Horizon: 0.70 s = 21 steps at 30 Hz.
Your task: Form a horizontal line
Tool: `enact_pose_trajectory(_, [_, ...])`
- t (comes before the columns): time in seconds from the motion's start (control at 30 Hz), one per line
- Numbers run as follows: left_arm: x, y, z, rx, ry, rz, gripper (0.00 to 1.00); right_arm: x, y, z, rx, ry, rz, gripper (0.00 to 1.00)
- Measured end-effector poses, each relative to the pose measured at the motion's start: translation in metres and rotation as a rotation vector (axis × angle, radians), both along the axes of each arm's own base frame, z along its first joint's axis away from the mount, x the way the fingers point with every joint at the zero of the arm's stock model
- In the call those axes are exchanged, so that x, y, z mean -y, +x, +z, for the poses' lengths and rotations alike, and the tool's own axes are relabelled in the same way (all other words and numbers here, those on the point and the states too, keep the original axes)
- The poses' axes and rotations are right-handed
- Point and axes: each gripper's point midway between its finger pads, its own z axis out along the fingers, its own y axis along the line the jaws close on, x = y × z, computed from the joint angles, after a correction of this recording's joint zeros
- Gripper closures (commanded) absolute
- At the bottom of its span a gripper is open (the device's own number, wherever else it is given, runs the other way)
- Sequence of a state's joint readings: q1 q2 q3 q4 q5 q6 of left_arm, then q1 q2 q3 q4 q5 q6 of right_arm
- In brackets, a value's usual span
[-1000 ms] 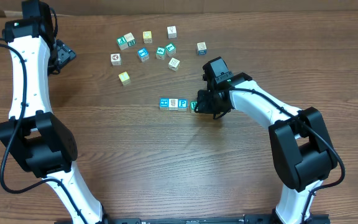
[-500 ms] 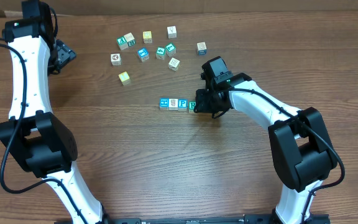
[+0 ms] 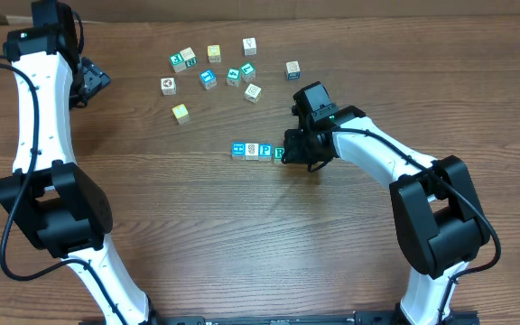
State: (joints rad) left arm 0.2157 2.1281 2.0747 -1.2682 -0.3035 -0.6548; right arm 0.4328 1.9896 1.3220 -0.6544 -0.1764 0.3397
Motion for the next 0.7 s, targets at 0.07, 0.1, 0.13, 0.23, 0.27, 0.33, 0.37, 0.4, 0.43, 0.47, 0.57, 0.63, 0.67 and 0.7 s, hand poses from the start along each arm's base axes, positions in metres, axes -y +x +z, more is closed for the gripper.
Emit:
enact_pose_trajectory(0.07, [0.0, 0.0, 0.0, 0.0, 0.0, 0.0, 0.0, -0.0001, -0.0001, 0.0, 0.0, 0.0, 0.0, 0.95])
enact_pose_trajectory(0.1, [0.0, 0.0, 0.0, 0.0, 0.0, 0.0, 0.0, -0.0001, 0.0002, 0.0001, 0.001, 0.0, 0.0, 0.95])
enact_pose_trajectory(0.13, [0.0, 0.0, 0.0, 0.0, 0.0, 0.0, 0.0, -0.0001, 0.0002, 0.0001, 0.001, 0.001, 0.0, 0.94])
enact_pose_trajectory(0.23, [0.0, 0.0, 0.0, 0.0, 0.0, 0.0, 0.0, -0.0001, 0.0002, 0.0001, 0.001, 0.001, 0.0, 0.94])
enact_pose_trajectory(0.27, [0.0, 0.0, 0.0, 0.0, 0.0, 0.0, 0.0, -0.0001, 0.0003, 0.0001, 0.001, 0.001, 0.0, 0.94])
enact_pose_trajectory(0.33, [0.0, 0.0, 0.0, 0.0, 0.0, 0.0, 0.0, -0.0003, 0.0001, 0.0001, 0.0, 0.002, -0.004, 0.94])
enact_pose_trajectory(0.37, [0.0, 0.0, 0.0, 0.0, 0.0, 0.0, 0.0, -0.0001, 0.0003, 0.0001, -0.001, 0.002, -0.008, 0.94])
enact_pose_trajectory(0.4, [0.0, 0.0, 0.0, 0.0, 0.0, 0.0, 0.0, -0.0001, 0.0003, 0.0001, -0.002, 0.003, -0.011, 0.94])
enact_pose_trajectory(0.43, [0.0, 0.0, 0.0, 0.0, 0.0, 0.0, 0.0, -0.0001, 0.0004, 0.0001, -0.003, 0.003, -0.014, 0.94])
enact_pose_trajectory(0.47, [0.0, 0.0, 0.0, 0.0, 0.0, 0.0, 0.0, -0.0002, 0.0004, 0.0001, -0.003, 0.004, -0.015, 0.94])
enact_pose_trajectory(0.57, [0.0, 0.0, 0.0, 0.0, 0.0, 0.0, 0.0, -0.0003, 0.0005, 0.0002, -0.004, 0.005, -0.02, 0.94])
enact_pose_trajectory(0.63, [0.0, 0.0, 0.0, 0.0, 0.0, 0.0, 0.0, -0.0003, 0.0006, 0.0002, -0.006, 0.006, -0.025, 0.94])
enact_pose_trajectory(0.67, [0.0, 0.0, 0.0, 0.0, 0.0, 0.0, 0.0, -0.0005, 0.0004, 0.0002, -0.007, 0.007, -0.028, 0.94])
enact_pose_trajectory(0.7, [0.0, 0.0, 0.0, 0.0, 0.0, 0.0, 0.0, -0.0003, 0.0006, 0.0002, -0.008, 0.008, -0.035, 0.94])
